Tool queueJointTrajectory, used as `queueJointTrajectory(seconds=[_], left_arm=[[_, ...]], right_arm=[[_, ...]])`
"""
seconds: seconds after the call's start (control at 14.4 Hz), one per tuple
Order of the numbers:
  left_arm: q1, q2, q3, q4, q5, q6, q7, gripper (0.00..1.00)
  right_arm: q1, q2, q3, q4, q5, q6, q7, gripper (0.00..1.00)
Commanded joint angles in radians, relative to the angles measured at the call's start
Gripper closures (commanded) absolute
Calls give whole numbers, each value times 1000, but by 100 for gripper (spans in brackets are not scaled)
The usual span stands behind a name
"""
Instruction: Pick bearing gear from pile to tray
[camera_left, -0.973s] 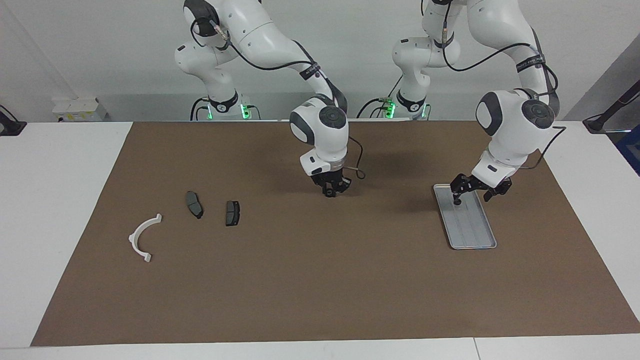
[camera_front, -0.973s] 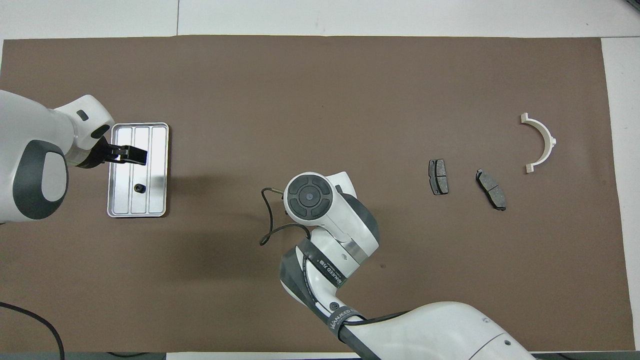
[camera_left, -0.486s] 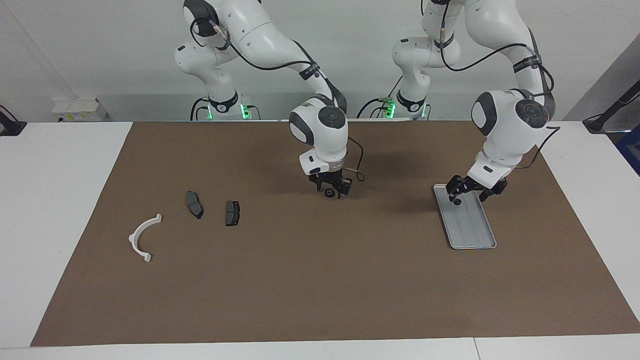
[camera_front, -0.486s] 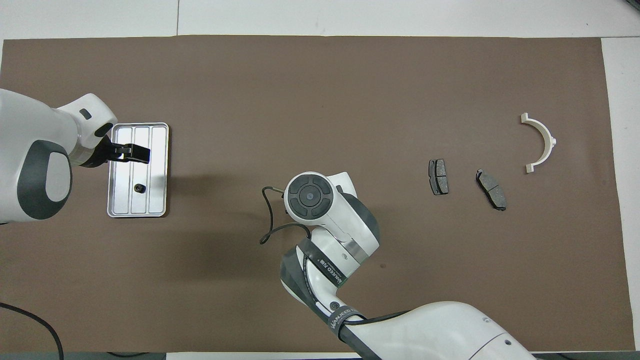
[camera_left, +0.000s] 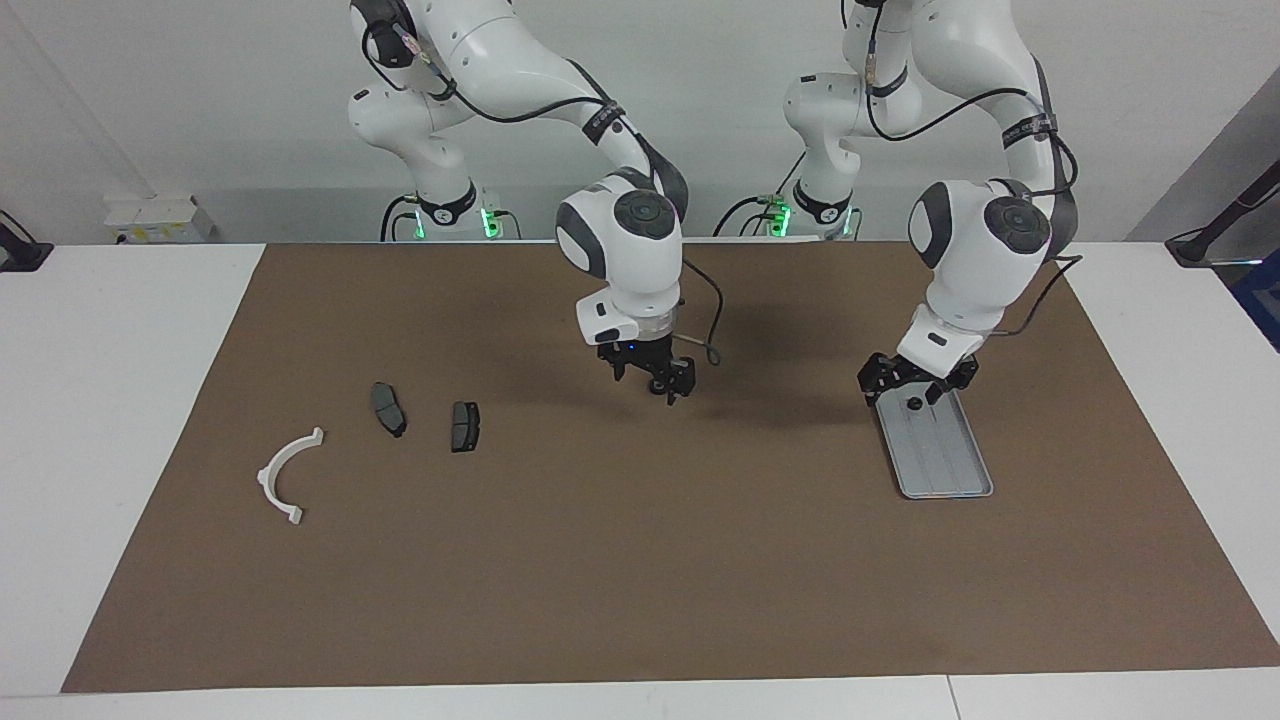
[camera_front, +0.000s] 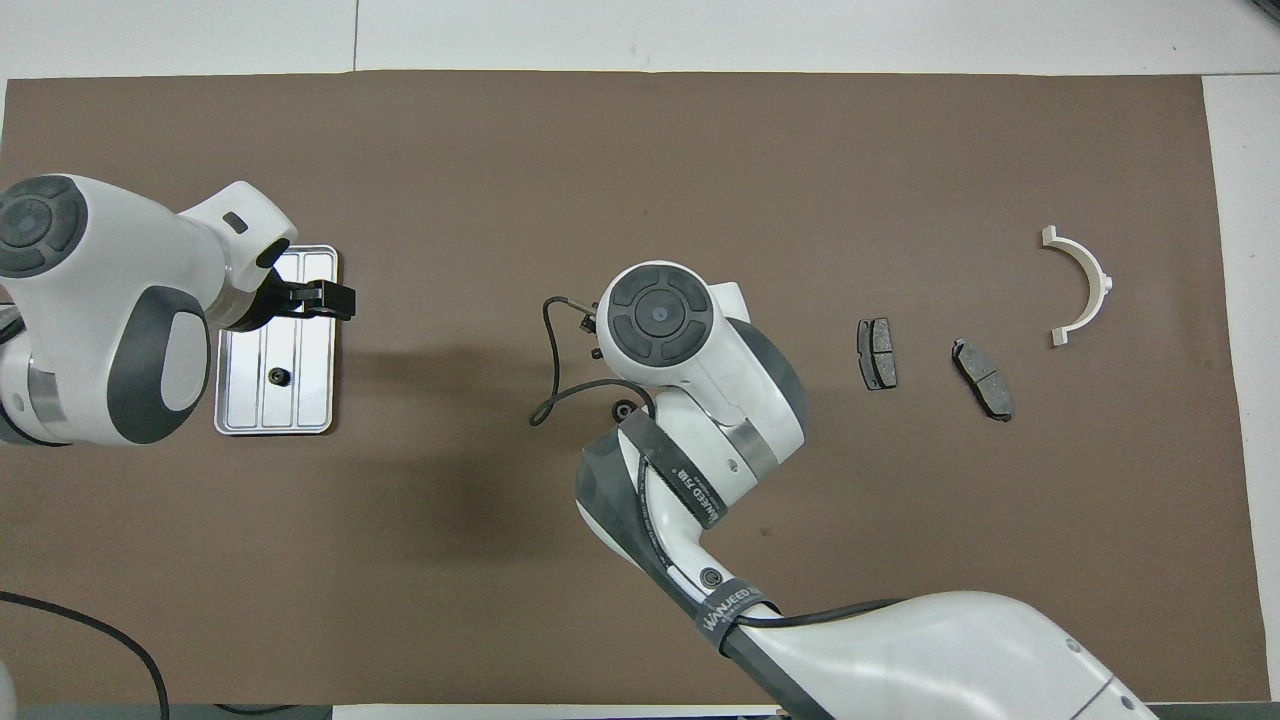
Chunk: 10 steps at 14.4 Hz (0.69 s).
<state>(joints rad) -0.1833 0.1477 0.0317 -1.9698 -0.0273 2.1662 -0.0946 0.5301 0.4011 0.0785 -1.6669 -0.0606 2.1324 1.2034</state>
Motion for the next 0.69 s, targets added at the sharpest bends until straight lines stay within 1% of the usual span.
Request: queueJointTrajectory(seconds=[0.0,0.28,0.49,0.63], left_arm=[[-74,4,17,3,-5,24,-98,0],[-201,6,17,11,52,26,-294,0],[-261,6,17,26,59,15,-364,0],[-298,6,16,25,60,23,-399,0]], right_arm=[[-30,-59,11,-7,-13,-49,-45,0],[-94,-120,11,1,-10,-98,-187,0],[-174,-168,11,9,4,-170,-380,0],[-241,-195,11,9,5,-198,-522,0]])
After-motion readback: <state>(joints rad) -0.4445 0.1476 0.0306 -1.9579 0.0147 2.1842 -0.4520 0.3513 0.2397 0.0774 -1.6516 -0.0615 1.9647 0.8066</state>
